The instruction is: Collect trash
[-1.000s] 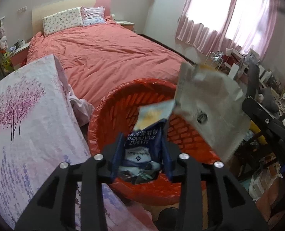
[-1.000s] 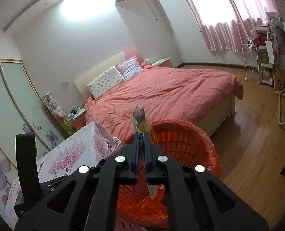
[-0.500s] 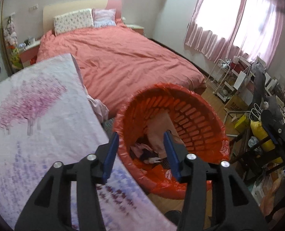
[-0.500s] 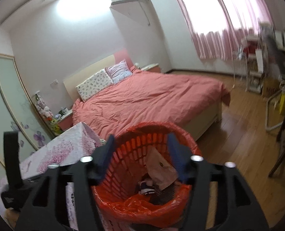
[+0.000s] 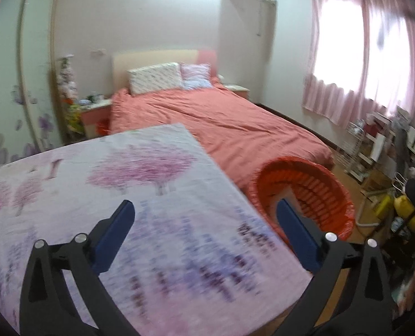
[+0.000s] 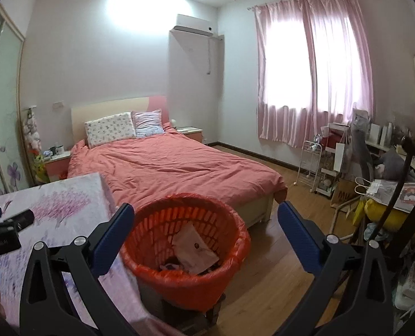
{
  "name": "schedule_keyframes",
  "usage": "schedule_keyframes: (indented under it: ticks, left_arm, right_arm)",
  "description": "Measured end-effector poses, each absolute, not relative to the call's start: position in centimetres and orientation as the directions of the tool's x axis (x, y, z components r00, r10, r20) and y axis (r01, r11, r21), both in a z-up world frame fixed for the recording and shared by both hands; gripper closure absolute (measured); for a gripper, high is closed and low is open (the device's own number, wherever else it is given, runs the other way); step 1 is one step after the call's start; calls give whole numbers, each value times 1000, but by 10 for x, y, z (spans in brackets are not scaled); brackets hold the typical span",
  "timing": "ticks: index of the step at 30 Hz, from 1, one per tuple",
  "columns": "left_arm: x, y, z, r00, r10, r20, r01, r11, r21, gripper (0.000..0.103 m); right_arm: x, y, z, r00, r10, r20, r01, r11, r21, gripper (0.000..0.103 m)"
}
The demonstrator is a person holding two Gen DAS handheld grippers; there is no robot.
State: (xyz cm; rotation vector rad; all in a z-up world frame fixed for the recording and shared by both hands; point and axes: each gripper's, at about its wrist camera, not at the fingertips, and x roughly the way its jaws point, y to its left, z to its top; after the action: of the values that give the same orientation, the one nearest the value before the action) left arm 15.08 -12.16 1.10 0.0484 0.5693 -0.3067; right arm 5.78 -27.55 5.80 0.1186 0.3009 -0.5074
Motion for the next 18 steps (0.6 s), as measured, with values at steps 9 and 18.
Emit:
schedule_keyframes:
  ticks: [9, 18]
  left_arm:
    - [83, -63, -2, 865, -95, -493, 131, 991, 39, 4]
    - [33, -31, -17, 878, -29, -477, 61, 997, 51, 4]
  right_arm:
    - [29, -232, 46, 833, -427, -351, 465, 885, 26, 2]
    - [17, -212, 38, 801, -448, -397, 508, 860, 54, 2]
